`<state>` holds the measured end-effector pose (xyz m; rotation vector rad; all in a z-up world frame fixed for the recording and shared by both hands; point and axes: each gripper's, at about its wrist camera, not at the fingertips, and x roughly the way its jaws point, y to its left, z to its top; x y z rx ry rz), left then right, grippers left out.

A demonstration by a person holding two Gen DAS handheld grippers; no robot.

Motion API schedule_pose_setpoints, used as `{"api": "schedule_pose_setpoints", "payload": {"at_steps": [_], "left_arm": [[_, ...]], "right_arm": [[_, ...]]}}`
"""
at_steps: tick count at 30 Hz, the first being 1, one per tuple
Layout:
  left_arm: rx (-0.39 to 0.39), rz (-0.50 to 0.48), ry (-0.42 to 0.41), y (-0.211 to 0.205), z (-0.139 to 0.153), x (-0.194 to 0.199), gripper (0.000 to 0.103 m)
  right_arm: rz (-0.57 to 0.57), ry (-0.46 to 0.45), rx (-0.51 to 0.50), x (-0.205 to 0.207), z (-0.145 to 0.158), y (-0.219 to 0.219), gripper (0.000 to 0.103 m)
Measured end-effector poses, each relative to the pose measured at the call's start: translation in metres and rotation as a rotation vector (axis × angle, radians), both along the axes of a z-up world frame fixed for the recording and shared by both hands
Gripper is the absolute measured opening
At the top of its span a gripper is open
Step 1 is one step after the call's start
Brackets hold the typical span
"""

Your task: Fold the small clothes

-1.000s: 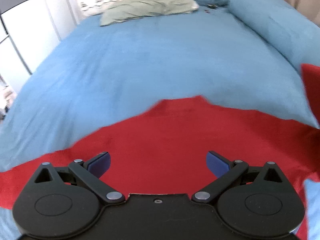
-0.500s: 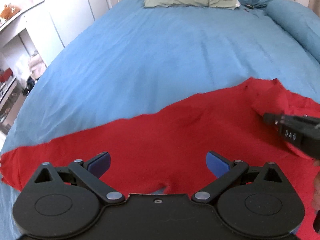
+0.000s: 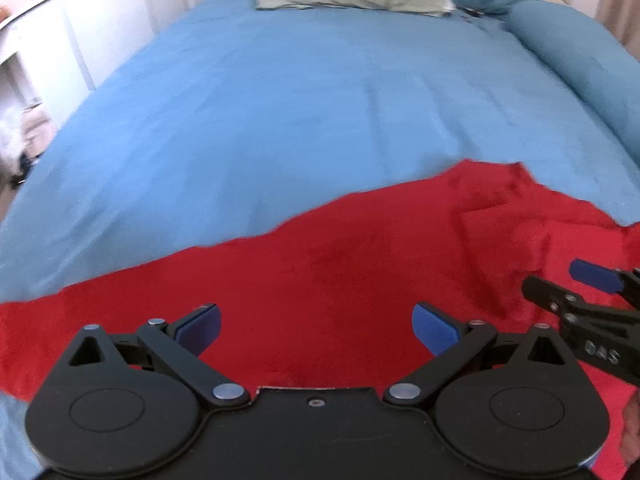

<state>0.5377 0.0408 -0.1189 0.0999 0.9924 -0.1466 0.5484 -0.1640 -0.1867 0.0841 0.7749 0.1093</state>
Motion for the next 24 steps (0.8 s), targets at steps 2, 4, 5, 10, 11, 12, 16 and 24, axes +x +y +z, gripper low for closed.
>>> {"api": "schedule_pose_setpoints", "payload": {"at_steps": [2,4,5,10,11,12,16,24], "left_arm": [[-0.006,-0.048,-0.003,-0.027,0.0,0.003,0.103],[0.004,-0.101,-0.019,-0.058,-0.002,0.005,0.102],[0.006,-0.125,-0.025,-0.075,-0.005,0.006,0.101],[0.074,-0.181,-0.037,-0.127,-0.043,0.023,0.079],[0.088,-0.184,-0.034,-0.133,-0.052,0.027,0.07],[0.097,-0.186,-0.03,-0.138,-0.059,0.031,0.064],[0.13,-0.212,-0.081,-0.151,-0.08,0.035,0.064],[-0.029,0.051,-0.079,-0.108,-0.074,0.04,0.058]], "right_arm": [[-0.018,0.0,0.004,-0.012,0.012,-0.021,0.086],[-0.047,0.001,-0.007,-0.023,0.02,-0.044,0.087],[-0.055,0.004,-0.009,-0.029,0.023,-0.057,0.089],[-0.068,0.033,-0.033,-0.047,0.02,-0.106,0.09],[-0.075,0.038,-0.035,-0.049,0.017,-0.116,0.09],[-0.081,0.045,-0.032,-0.051,0.013,-0.126,0.09],[-0.129,0.074,-0.002,-0.062,-0.001,-0.159,0.09],[-0.172,0.087,0.051,-0.074,-0.008,-0.186,0.09]]}}
